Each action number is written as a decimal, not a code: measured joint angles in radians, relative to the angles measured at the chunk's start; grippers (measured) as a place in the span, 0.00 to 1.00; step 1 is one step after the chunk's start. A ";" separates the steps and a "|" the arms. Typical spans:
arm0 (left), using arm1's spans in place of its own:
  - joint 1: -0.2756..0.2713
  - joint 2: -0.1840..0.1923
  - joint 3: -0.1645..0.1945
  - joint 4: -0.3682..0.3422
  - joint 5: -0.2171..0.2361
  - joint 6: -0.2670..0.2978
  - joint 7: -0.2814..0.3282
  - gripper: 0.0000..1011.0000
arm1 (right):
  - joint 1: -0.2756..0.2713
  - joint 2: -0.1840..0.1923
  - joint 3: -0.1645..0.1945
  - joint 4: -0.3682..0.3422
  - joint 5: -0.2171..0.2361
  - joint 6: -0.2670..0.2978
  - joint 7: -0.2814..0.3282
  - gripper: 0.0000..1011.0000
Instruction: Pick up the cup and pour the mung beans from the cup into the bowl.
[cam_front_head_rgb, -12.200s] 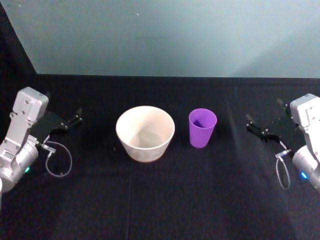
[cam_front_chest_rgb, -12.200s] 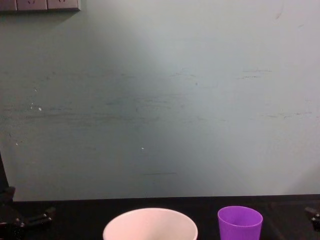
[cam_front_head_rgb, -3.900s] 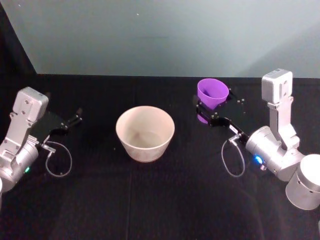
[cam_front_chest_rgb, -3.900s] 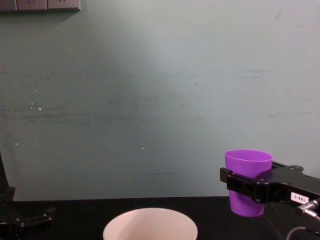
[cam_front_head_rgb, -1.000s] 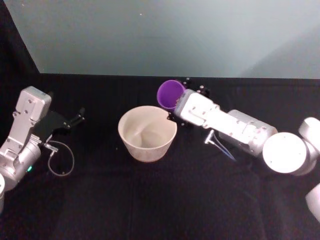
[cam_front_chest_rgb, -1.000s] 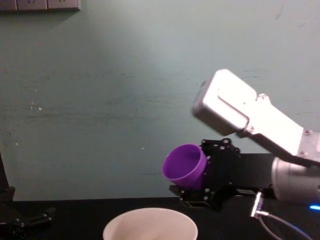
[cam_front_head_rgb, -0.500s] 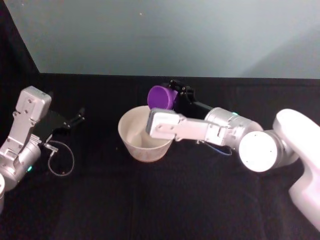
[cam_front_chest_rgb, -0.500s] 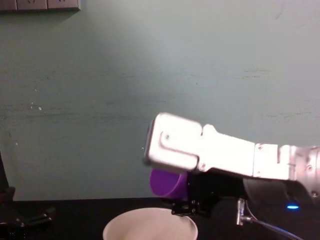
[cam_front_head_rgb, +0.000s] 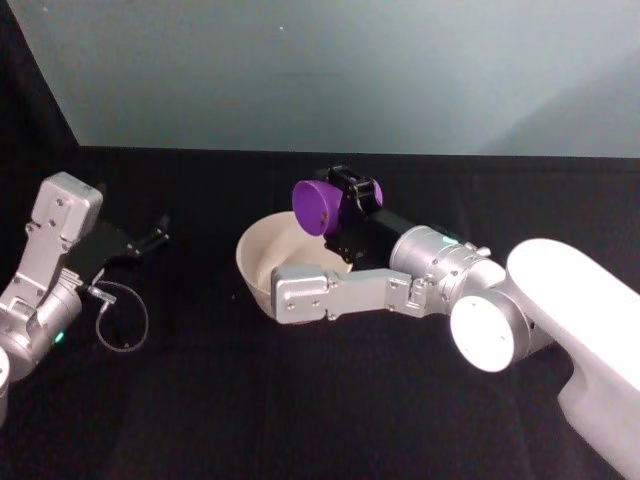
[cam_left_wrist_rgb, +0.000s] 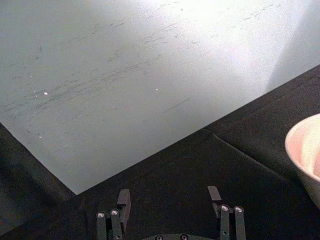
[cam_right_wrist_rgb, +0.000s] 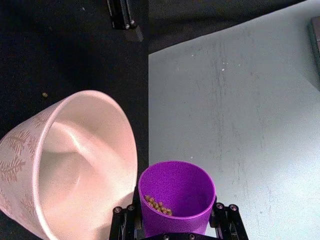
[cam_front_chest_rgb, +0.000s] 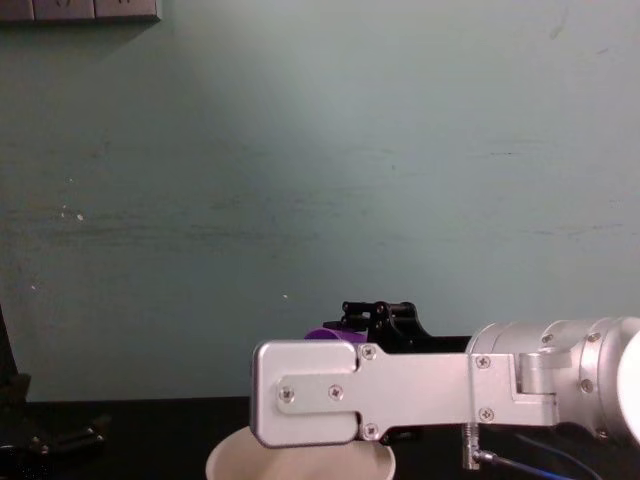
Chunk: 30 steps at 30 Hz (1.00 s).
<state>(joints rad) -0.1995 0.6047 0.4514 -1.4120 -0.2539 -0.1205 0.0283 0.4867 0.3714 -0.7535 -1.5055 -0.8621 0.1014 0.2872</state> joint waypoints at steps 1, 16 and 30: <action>0.000 0.000 0.000 0.000 0.000 0.000 0.000 0.99 | 0.000 0.000 0.000 0.000 -0.005 0.000 0.000 0.72; 0.000 0.000 0.000 0.000 0.000 0.000 0.000 0.99 | -0.001 -0.005 -0.024 0.004 -0.115 -0.008 -0.011 0.72; 0.000 0.000 0.000 0.000 0.000 0.000 0.000 0.99 | 0.005 0.001 -0.047 0.005 -0.199 -0.005 -0.020 0.72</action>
<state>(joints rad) -0.1995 0.6047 0.4514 -1.4120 -0.2540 -0.1205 0.0283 0.4916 0.3722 -0.8010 -1.5003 -1.0608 0.0961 0.2668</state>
